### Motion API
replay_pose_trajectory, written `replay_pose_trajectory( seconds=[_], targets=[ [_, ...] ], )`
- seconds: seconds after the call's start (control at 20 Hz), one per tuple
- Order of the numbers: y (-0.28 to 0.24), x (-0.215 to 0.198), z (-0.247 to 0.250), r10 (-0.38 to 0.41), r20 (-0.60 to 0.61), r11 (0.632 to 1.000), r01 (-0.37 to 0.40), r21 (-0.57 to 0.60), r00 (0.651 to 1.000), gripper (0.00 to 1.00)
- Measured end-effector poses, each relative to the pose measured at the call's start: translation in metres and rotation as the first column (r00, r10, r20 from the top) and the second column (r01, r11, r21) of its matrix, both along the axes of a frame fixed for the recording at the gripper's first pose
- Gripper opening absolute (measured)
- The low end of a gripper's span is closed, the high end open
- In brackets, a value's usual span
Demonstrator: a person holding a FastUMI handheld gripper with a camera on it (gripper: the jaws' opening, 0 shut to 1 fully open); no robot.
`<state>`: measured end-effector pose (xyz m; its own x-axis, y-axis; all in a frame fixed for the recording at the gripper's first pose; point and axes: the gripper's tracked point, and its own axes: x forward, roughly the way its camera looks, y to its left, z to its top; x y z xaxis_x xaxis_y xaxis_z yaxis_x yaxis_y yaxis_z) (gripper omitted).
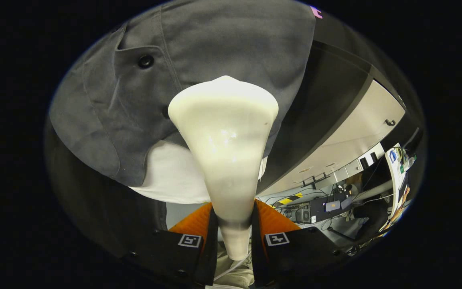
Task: Iron the clothes twice with a garment steamer, once on the left side and once on the right side.
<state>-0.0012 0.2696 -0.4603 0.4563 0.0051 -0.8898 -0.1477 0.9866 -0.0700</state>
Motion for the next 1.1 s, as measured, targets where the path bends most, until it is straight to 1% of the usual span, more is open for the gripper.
replay_pose_trajectory(
  seconds=[0.25,0.5,0.75,0.95,1.1],
  targets=[
    [-0.001,-0.011,-0.017,-0.024,-0.026,1.0,0.024,0.008,0.999,0.44],
    [-0.002,-0.017,-0.003,-0.038,-0.008,0.999,0.038,0.023,0.999,0.44],
    [-0.005,-0.011,0.044,-0.069,0.07,0.997,0.066,0.037,0.995,0.44],
    [0.003,-0.009,0.093,-0.053,0.14,0.998,0.047,0.047,0.989,0.44],
    [0.018,-0.005,0.133,-0.039,0.208,0.996,0.022,0.082,0.977,0.44]
  ],
)
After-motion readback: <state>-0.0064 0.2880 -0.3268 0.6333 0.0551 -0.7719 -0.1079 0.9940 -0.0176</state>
